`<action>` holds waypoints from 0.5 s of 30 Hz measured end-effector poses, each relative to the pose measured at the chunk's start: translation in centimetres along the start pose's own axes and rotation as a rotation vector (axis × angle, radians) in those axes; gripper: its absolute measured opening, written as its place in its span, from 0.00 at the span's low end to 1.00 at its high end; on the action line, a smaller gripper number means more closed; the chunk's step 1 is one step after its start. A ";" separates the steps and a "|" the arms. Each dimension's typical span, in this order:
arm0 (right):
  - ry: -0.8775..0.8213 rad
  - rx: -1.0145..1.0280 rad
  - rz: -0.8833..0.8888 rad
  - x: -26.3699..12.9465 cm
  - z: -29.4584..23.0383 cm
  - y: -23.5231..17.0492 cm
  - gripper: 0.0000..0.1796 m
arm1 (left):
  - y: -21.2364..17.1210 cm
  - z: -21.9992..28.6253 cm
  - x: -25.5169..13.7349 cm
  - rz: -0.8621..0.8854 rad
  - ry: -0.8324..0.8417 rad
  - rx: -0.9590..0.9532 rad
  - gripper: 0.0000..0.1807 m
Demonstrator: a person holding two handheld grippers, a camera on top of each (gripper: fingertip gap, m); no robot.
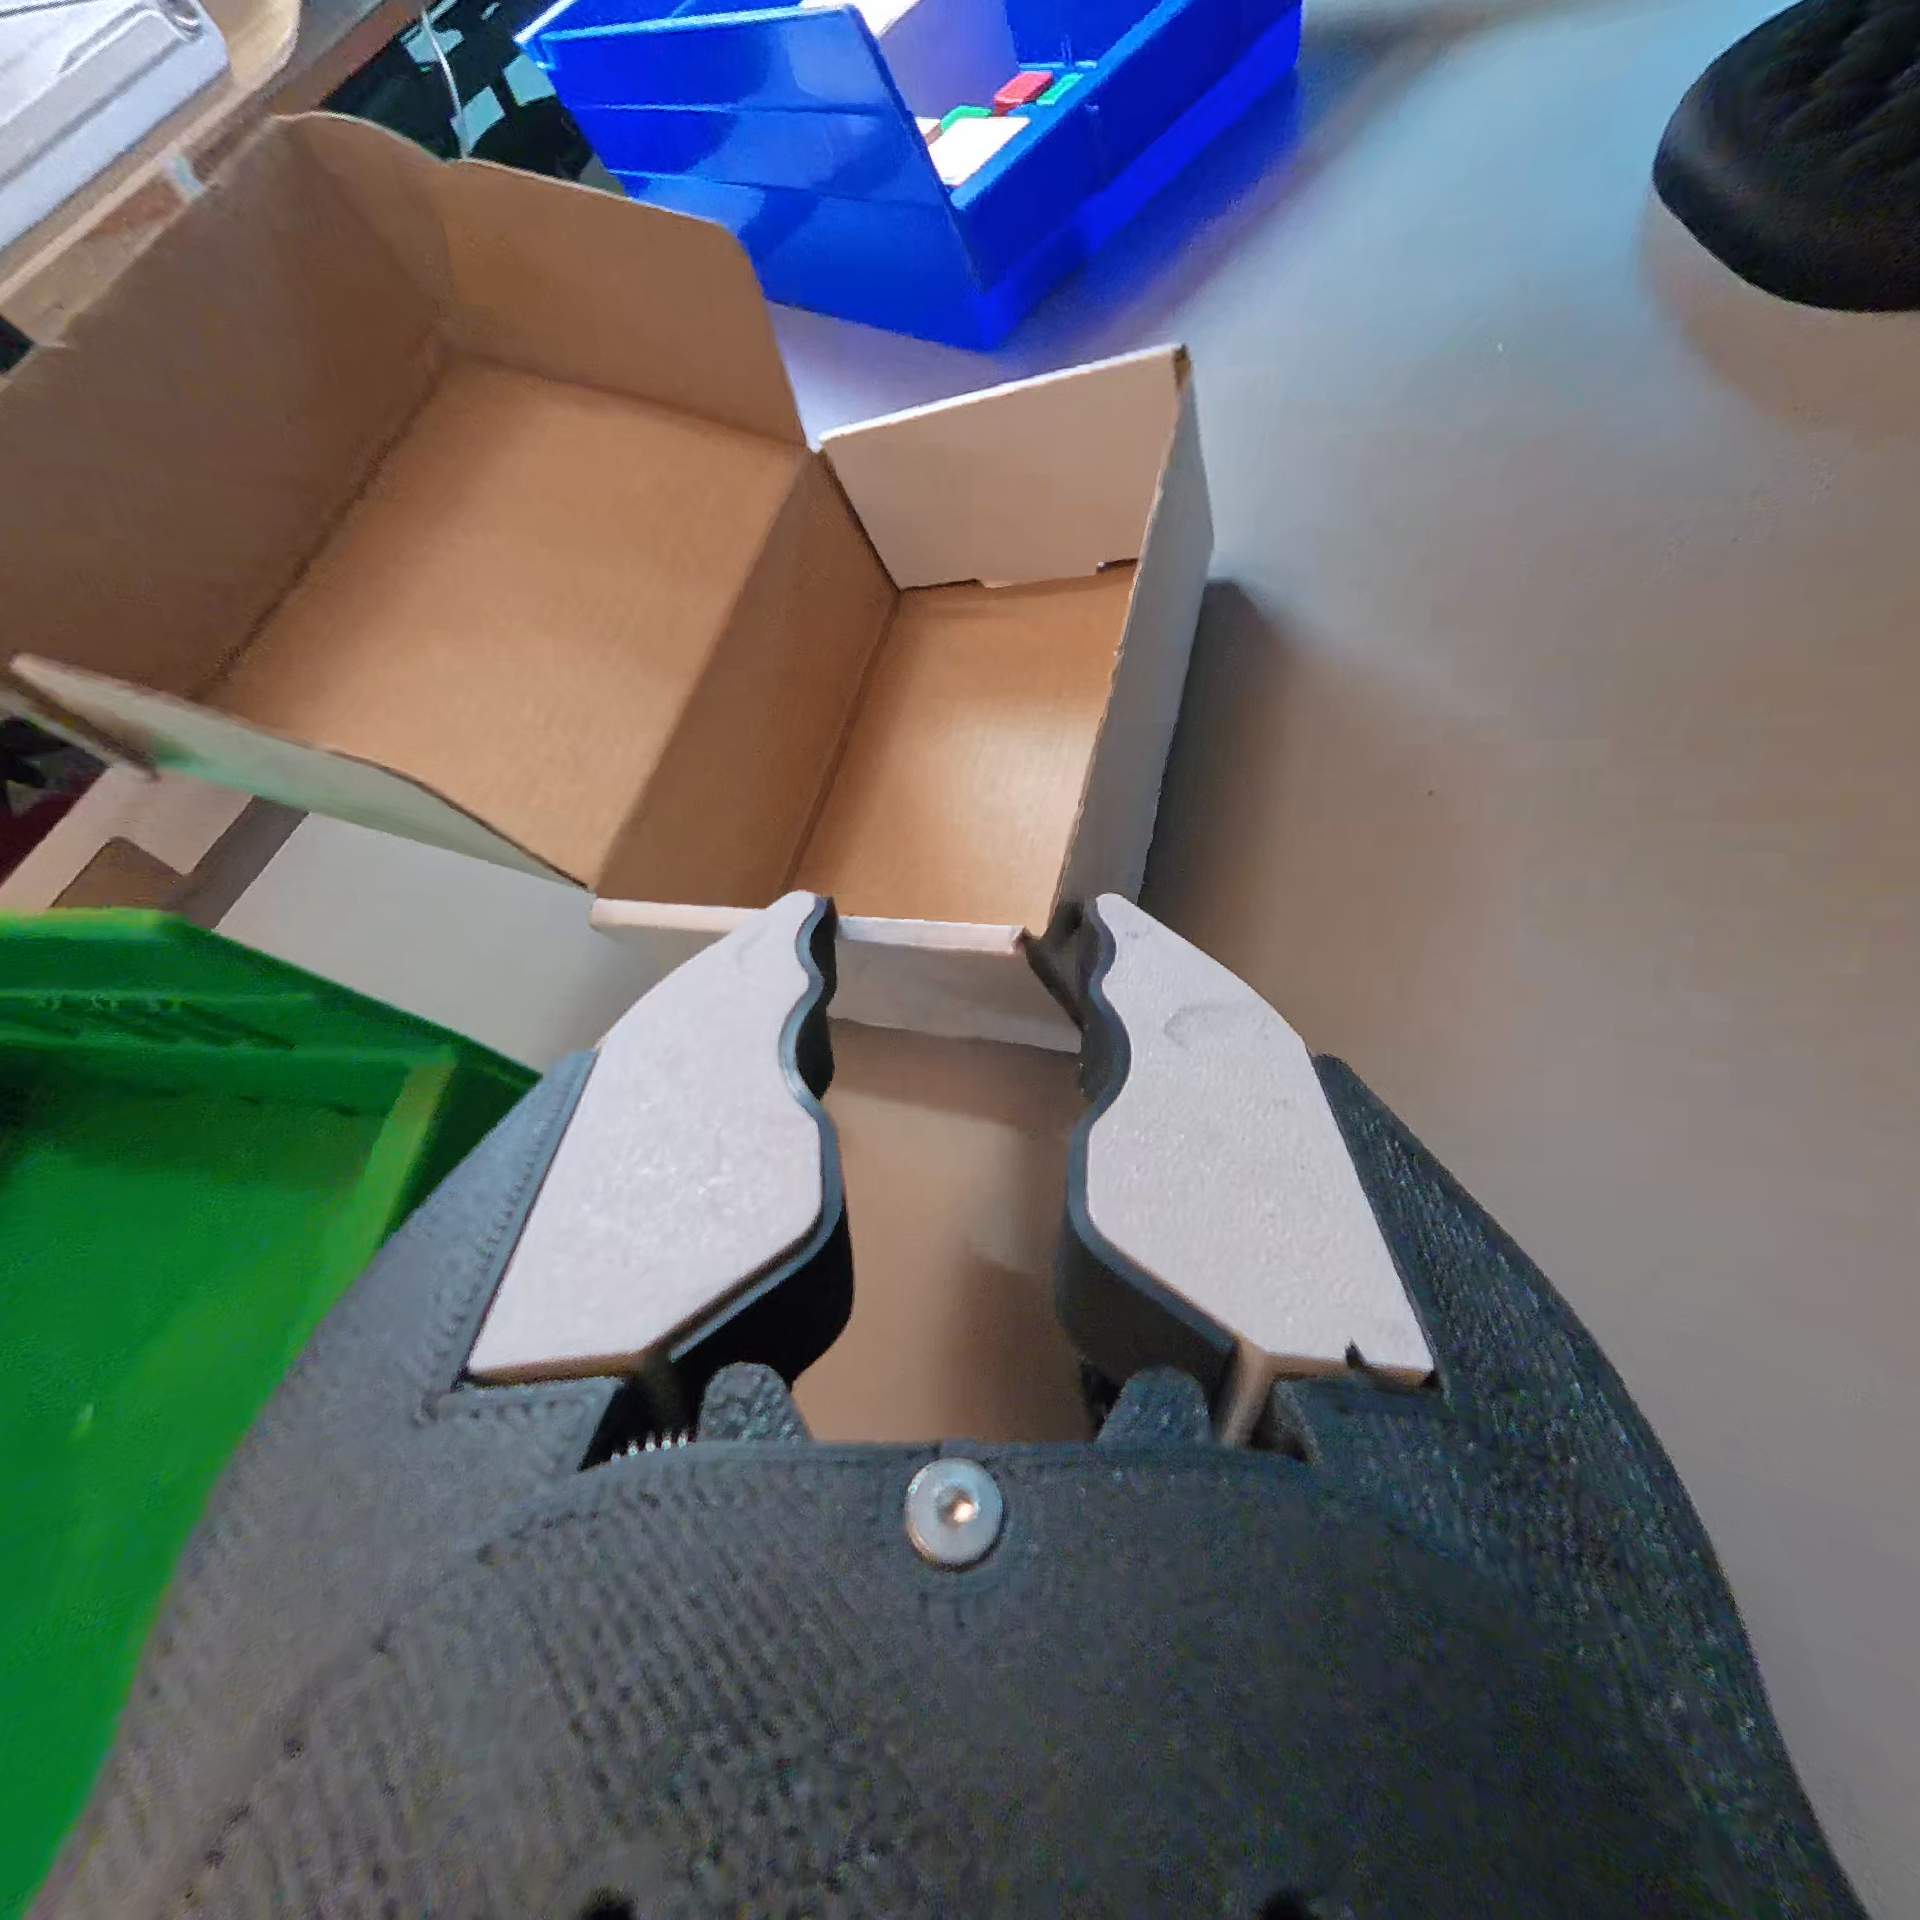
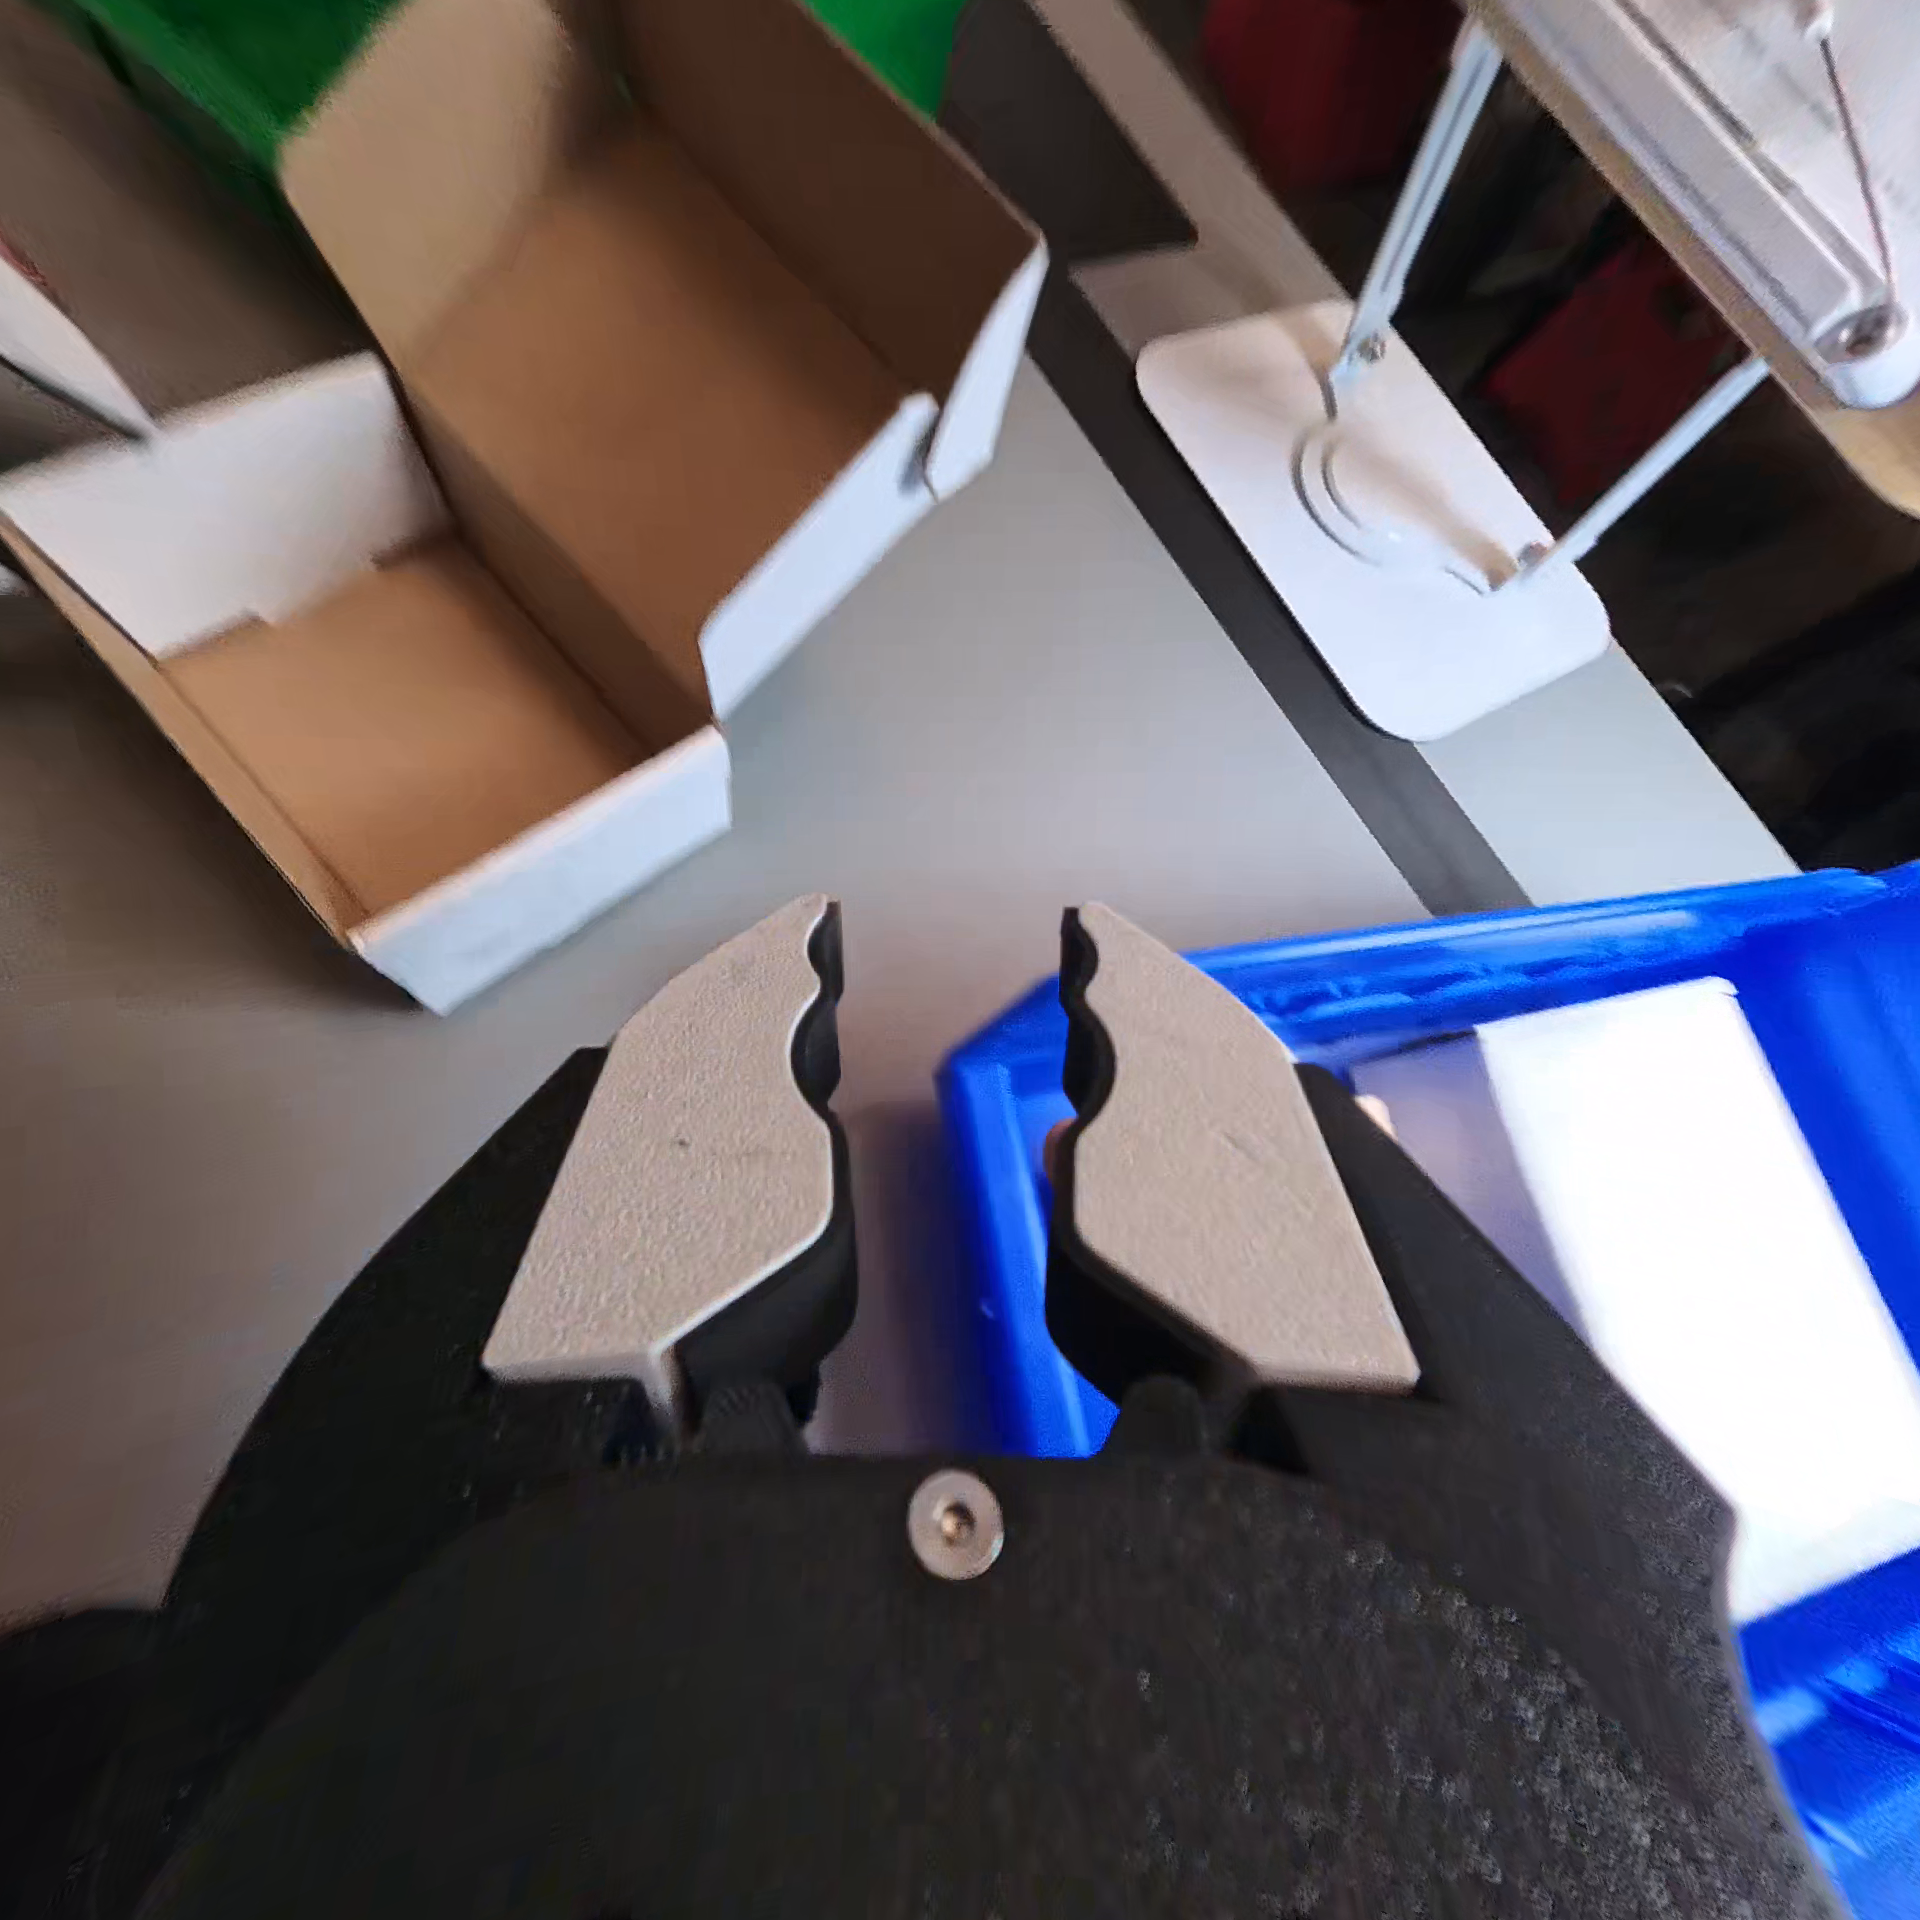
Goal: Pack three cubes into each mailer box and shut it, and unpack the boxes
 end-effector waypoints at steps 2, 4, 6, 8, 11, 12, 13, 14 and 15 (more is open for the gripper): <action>0.010 0.067 0.110 0.9 -1.4 0.8 0.23 | 0.0 -0.7 -0.5 0.021 -0.004 -0.030 0.26; 0.018 0.130 0.200 1.7 -2.4 1.5 0.24 | 0.4 -1.6 -1.3 0.066 -0.032 -0.093 0.27; 0.025 0.185 0.270 2.4 -3.0 2.2 0.24 | 1.2 -3.2 -2.2 0.133 -0.042 -0.212 0.26; 0.020 0.228 0.300 3.2 -3.1 2.7 0.25 | 2.0 -5.5 -2.8 0.197 -0.026 -0.340 0.26; 0.030 0.282 0.319 4.8 -3.3 3.6 0.26 | 2.6 -9.4 -2.2 0.184 0.068 -0.475 0.25; 0.025 0.291 0.314 5.3 -3.3 3.8 0.27 | 2.7 -10.5 -1.7 0.160 0.106 -0.493 0.25; 0.007 0.297 0.309 5.7 -3.2 4.0 0.27 | 2.8 -11.5 -1.1 0.142 0.134 -0.512 0.25; -0.014 0.300 0.312 6.1 -3.0 4.1 0.27 | 2.9 -12.2 -0.4 0.120 0.148 -0.545 0.25; -0.037 0.309 0.319 6.3 -2.9 4.2 0.27 | 2.9 -12.6 0.4 0.089 0.150 -0.584 0.25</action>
Point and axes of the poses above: each gripper's, where its closed fingertips meet, x out along the fingers, y out of its top, z = x × y across the jaws, the point moved 1 cm from there along -x, back along the fingers, and after that the axes turned 8 degrees about y, right-handed, at the moved point
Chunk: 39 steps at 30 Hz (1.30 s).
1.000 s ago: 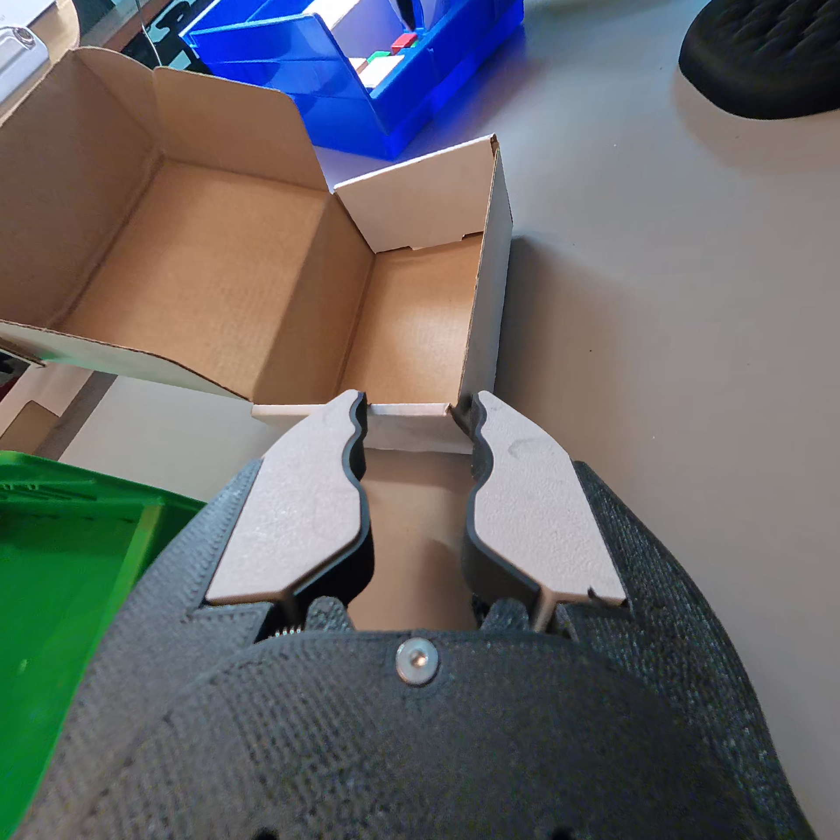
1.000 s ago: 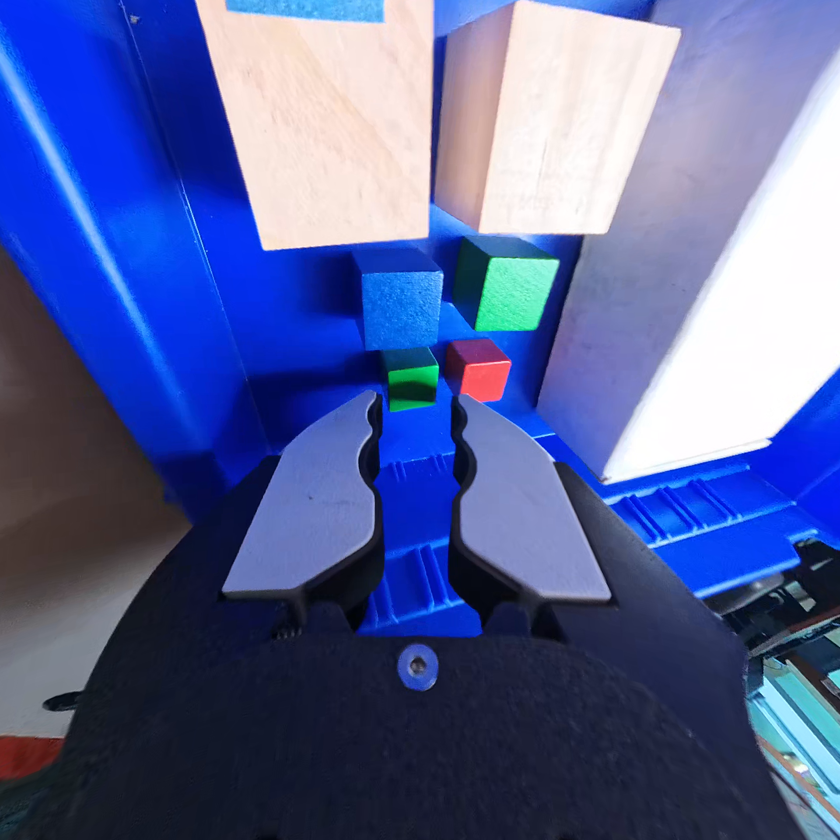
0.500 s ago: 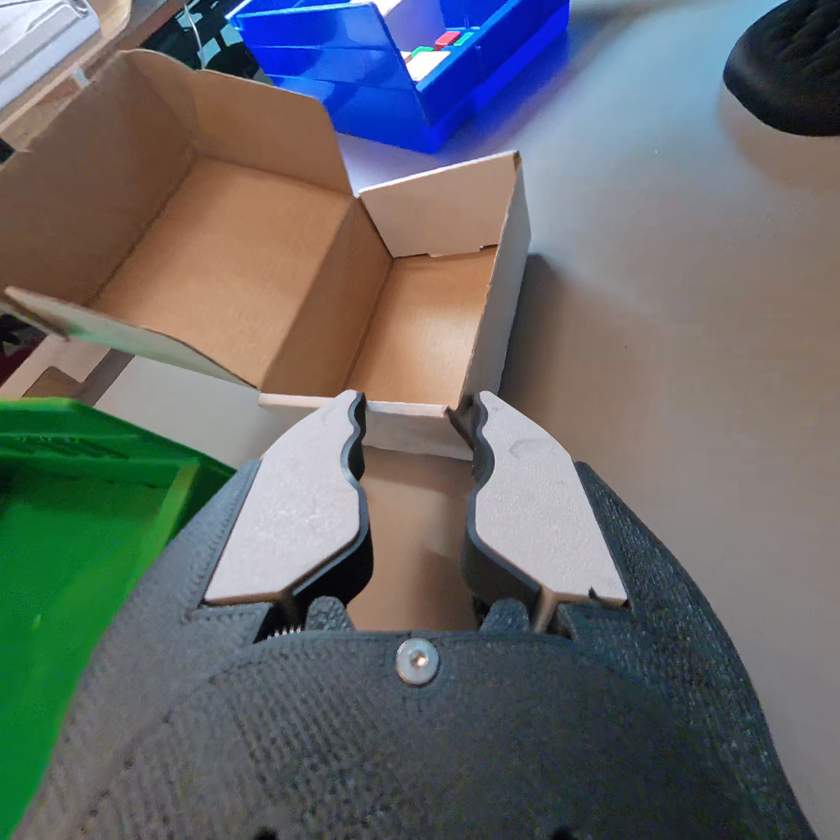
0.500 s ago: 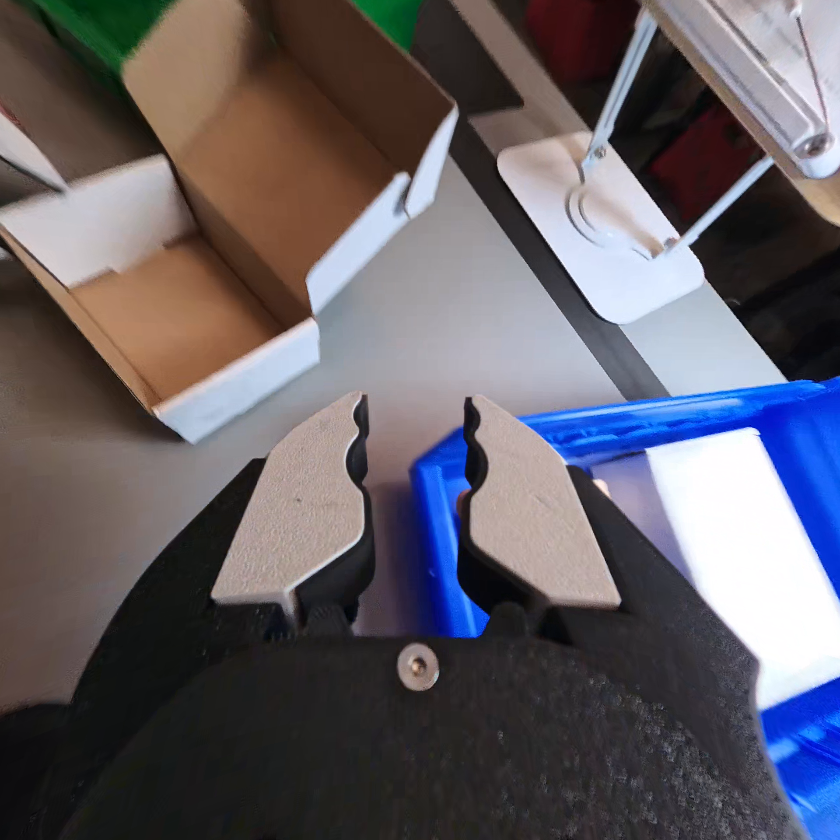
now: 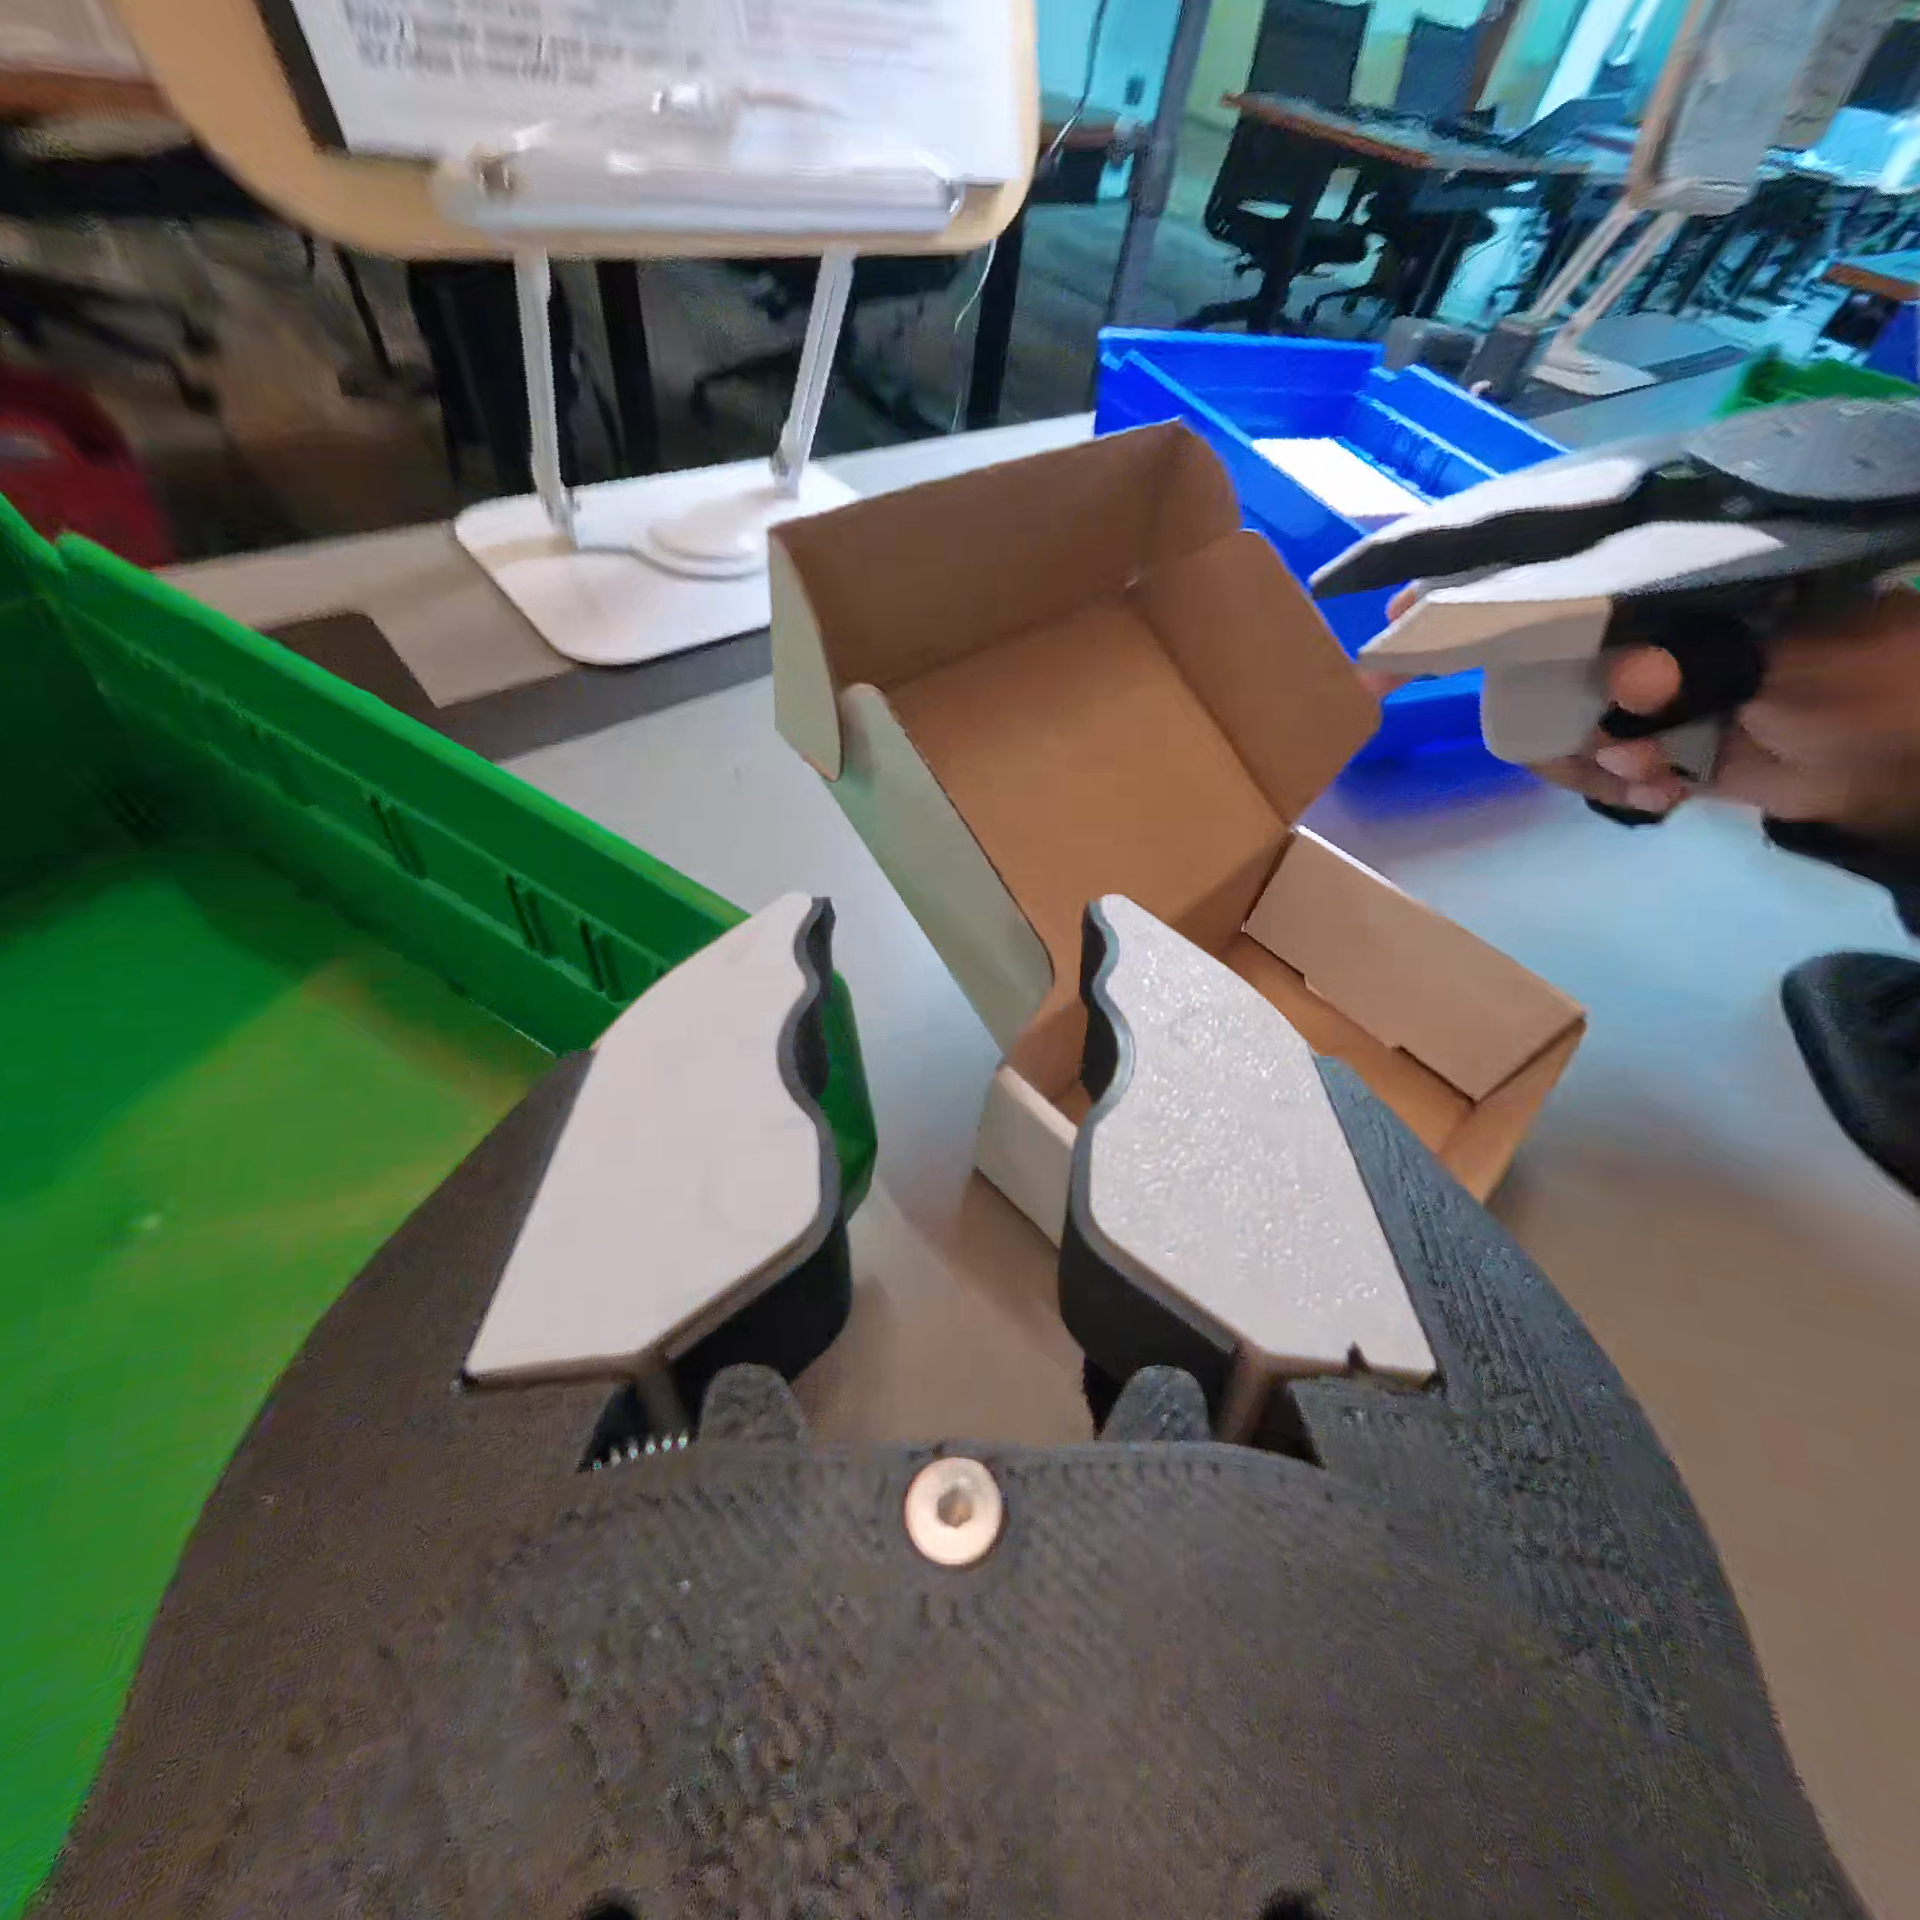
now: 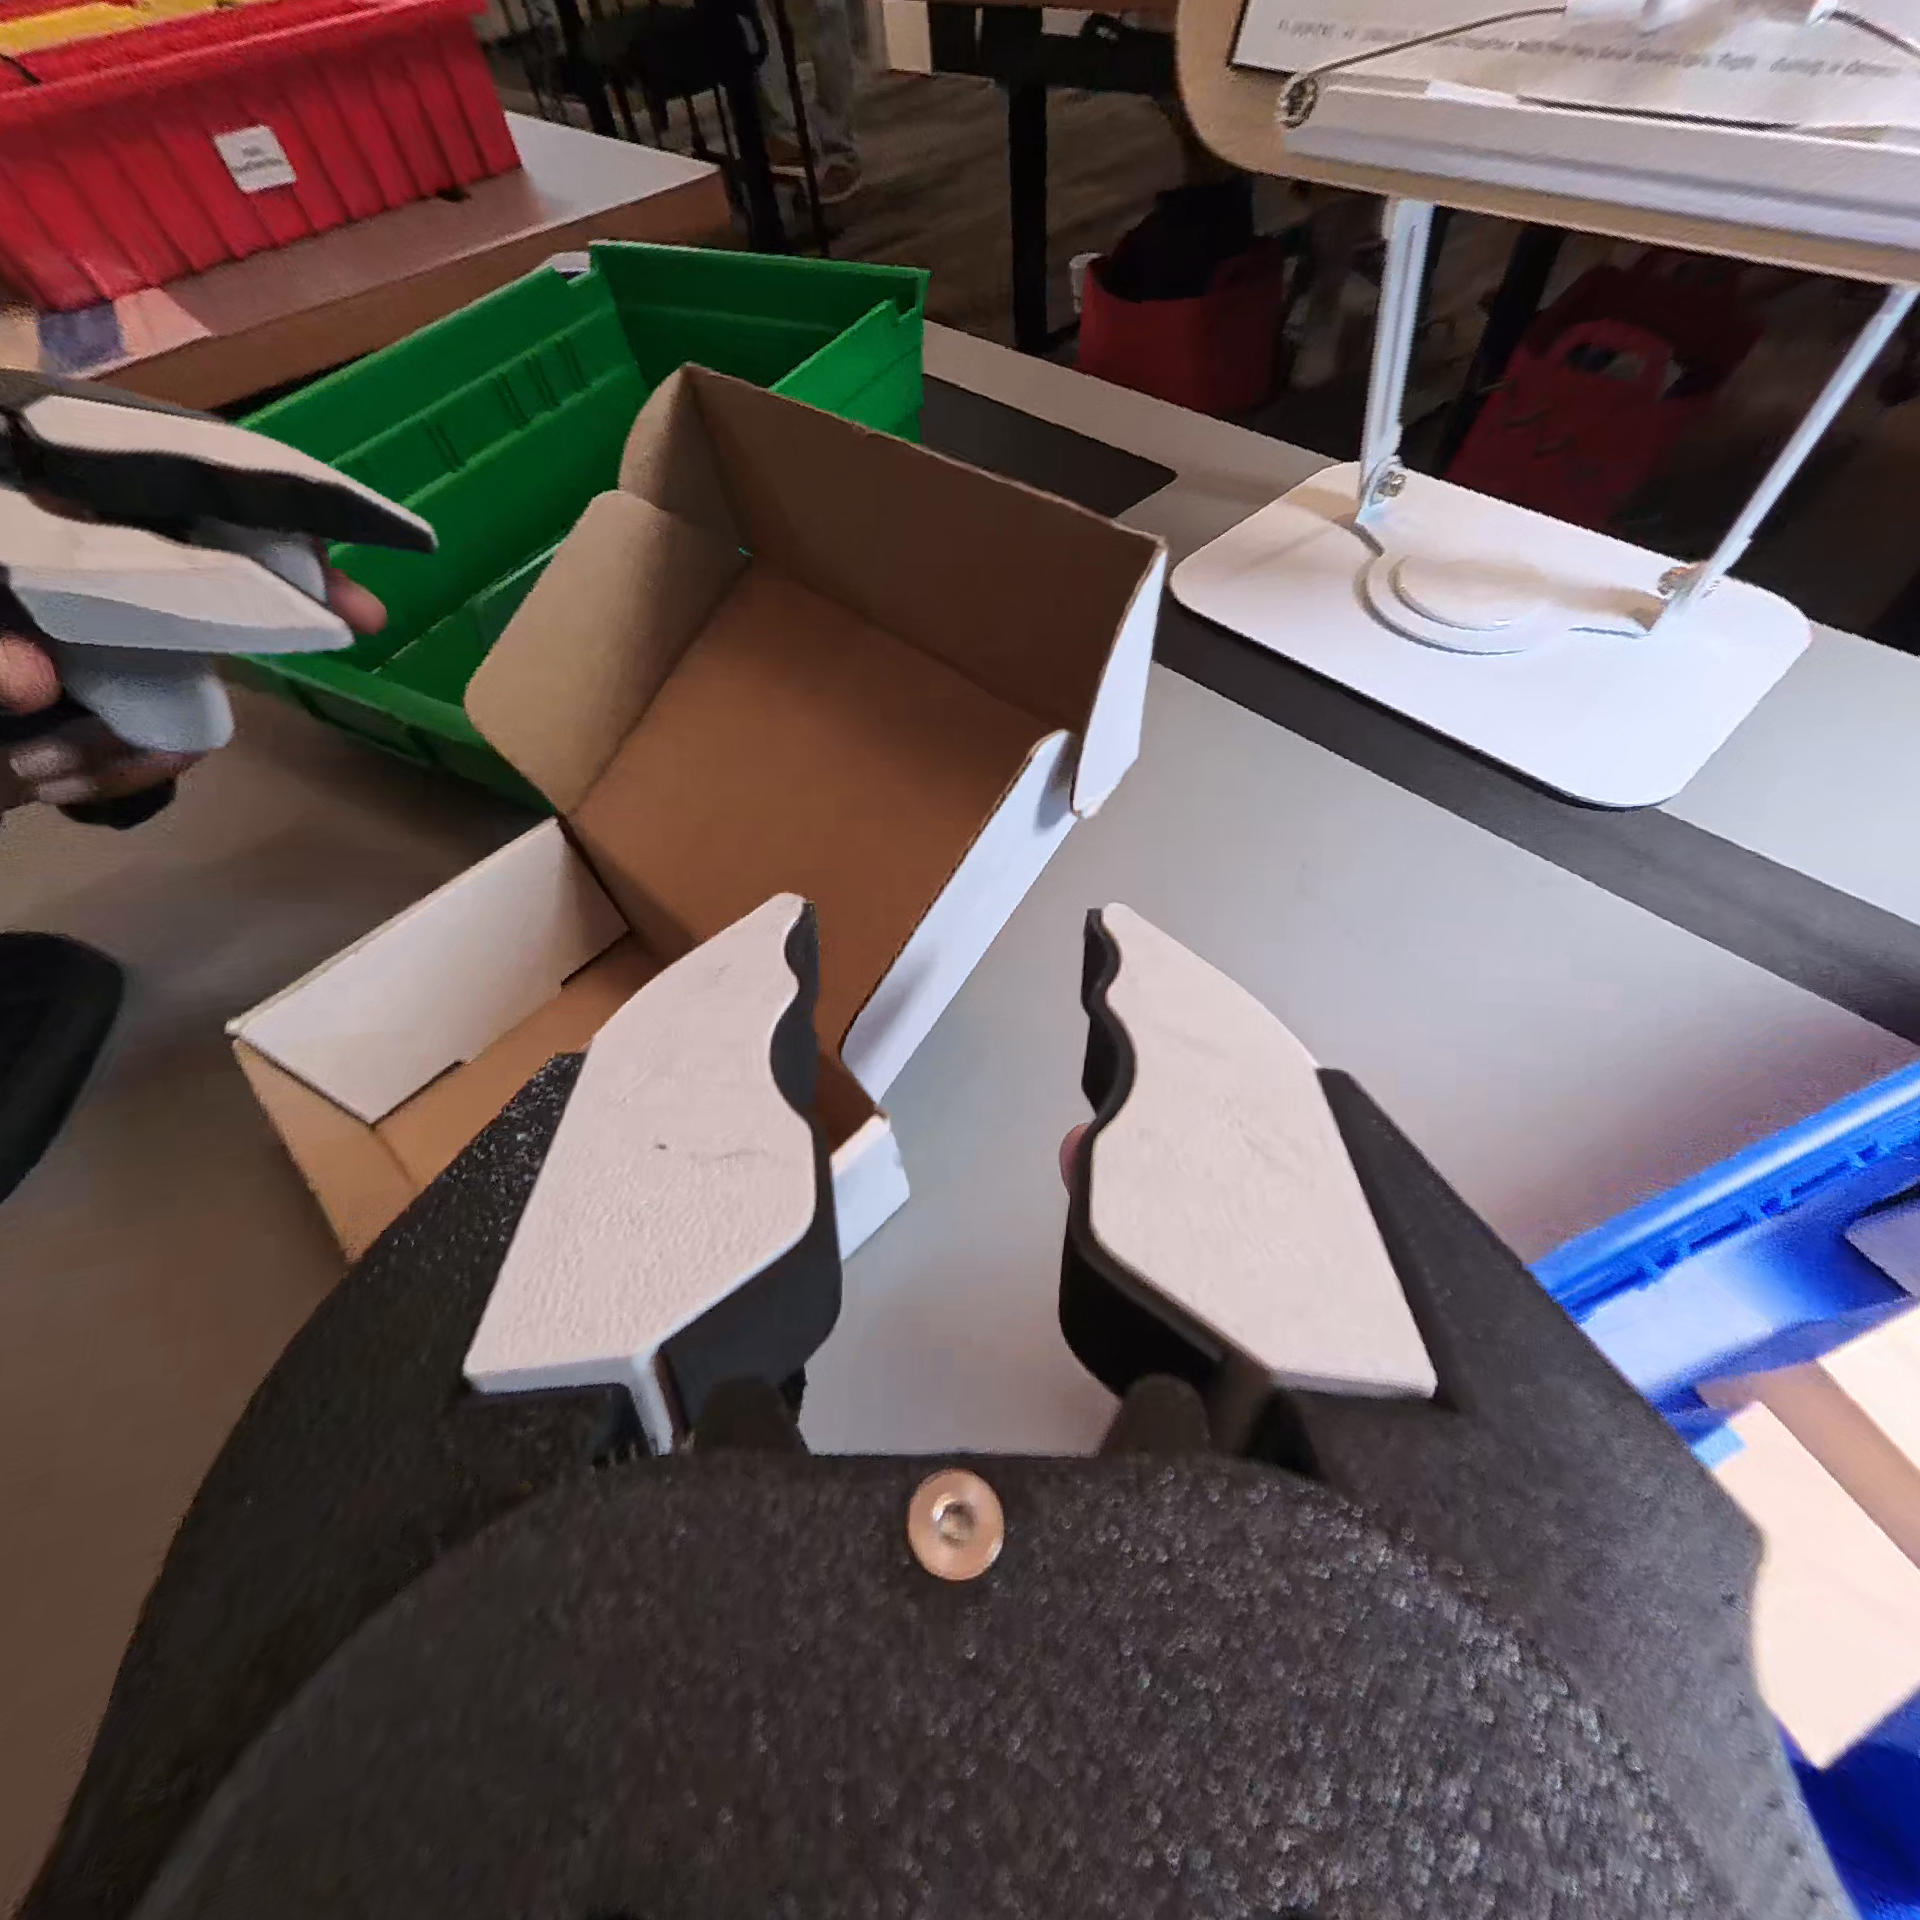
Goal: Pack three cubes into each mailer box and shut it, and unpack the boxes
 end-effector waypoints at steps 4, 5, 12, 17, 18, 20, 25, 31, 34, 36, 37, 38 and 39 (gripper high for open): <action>-0.071 0.001 0.031 0.3 0.6 -0.2 0.24 | -0.6 0.4 3.1 -0.104 0.034 -0.062 0.25; -0.074 -0.001 0.047 0.3 0.6 -0.2 0.23 | -0.7 0.4 3.7 -0.113 0.059 -0.050 0.24; -0.054 -0.055 0.037 0.7 -0.2 -0.7 0.11 | -1.0 0.6 3.2 -0.048 0.119 0.012 0.10; -0.014 -0.216 0.038 0.2 -2.3 -0.7 0.04 | -1.2 2.9 2.4 0.016 0.015 0.110 0.10; -0.015 -0.266 0.029 -0.1 -2.7 -0.9 0.04 | -1.3 3.4 2.0 0.029 -0.010 0.133 0.10; 0.002 -0.351 0.014 -1.0 -3.6 -1.5 0.04 | -1.7 4.1 1.1 0.049 -0.054 0.175 0.09; 0.100 -0.385 -0.020 -2.6 -5.6 -3.5 0.03 | -3.2 5.5 -0.7 0.034 -0.168 0.205 0.08; 0.244 -0.412 -0.151 -3.0 -7.3 -6.3 0.03 | -5.3 6.4 -1.6 -0.056 -0.205 0.280 0.10; 0.278 -0.443 -0.171 -3.4 -7.7 -6.8 0.09 | -5.8 6.5 -2.4 -0.078 -0.218 0.296 0.18; 0.254 -0.464 -0.169 -3.9 -7.4 -6.3 0.17 | -5.6 6.5 -3.1 -0.059 -0.223 0.299 0.22; 0.235 -0.475 -0.157 -4.1 -7.2 -5.9 0.20 | -5.4 6.4 -3.4 -0.045 -0.223 0.300 0.23; 0.216 -0.491 -0.145 -4.3 -7.1 -5.5 0.24 | -5.2 6.2 -3.7 -0.027 -0.218 0.299 0.24; 0.193 -0.511 -0.127 -4.4 -7.1 -5.1 0.27 | -4.8 6.1 -3.9 -0.008 -0.209 0.296 0.24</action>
Point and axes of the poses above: each gripper's, where its closed fingertips meet, x out along the fingers, y out of its top, z = x × y across the jaws, the point moved 1 cm from there along -x, back along the fingers, and after that the axes turned 8 degrees about y, right-handed, at the moved point
